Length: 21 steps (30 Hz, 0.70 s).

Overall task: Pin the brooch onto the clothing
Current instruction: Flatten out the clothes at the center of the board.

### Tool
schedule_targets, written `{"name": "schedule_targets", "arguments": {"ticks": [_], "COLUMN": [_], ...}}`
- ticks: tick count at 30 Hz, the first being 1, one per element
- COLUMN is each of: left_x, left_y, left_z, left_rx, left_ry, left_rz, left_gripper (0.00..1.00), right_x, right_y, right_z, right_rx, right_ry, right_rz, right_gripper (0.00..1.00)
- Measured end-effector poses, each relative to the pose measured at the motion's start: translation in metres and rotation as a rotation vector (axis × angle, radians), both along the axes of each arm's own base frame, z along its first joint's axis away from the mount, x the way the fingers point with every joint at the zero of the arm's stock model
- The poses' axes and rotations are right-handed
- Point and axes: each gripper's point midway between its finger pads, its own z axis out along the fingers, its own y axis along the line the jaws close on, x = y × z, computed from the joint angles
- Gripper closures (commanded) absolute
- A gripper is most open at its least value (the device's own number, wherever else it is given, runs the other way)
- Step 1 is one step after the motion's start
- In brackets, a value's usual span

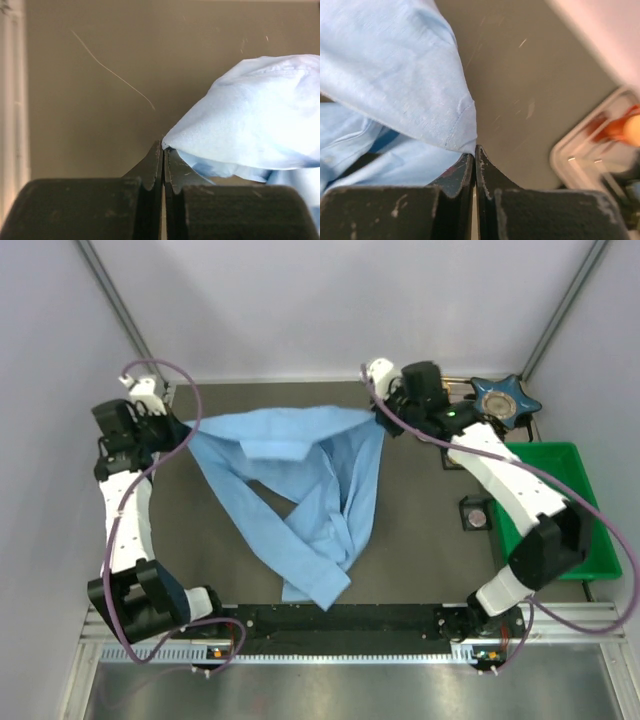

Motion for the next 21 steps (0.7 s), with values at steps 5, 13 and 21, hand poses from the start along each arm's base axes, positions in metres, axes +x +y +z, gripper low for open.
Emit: {"name": "schedule_targets", "arguments": {"ticks": [5,13,21], "left_x": [-0.001,-0.031,-0.079], "left_y": [0.028,0.020,0.014], "left_z": [0.073,0.188,0.297], "left_rx": [0.055,0.141,0.292], "left_ry": [-0.159,-0.426,-0.695], "left_rz": [0.058,0.030,0.098], "left_gripper": [1.00,1.00,1.00], "right_x": [-0.008,-0.042,-0.101], "right_y": [-0.015,-0.030,0.004], "right_z": [0.139,0.250,0.326], "right_rx": [0.137,0.273,0.328], "right_ry": [-0.301,-0.530,-0.692], "right_rz": [-0.046,-0.041,0.101], "right_gripper": [1.00,1.00,1.00]}}
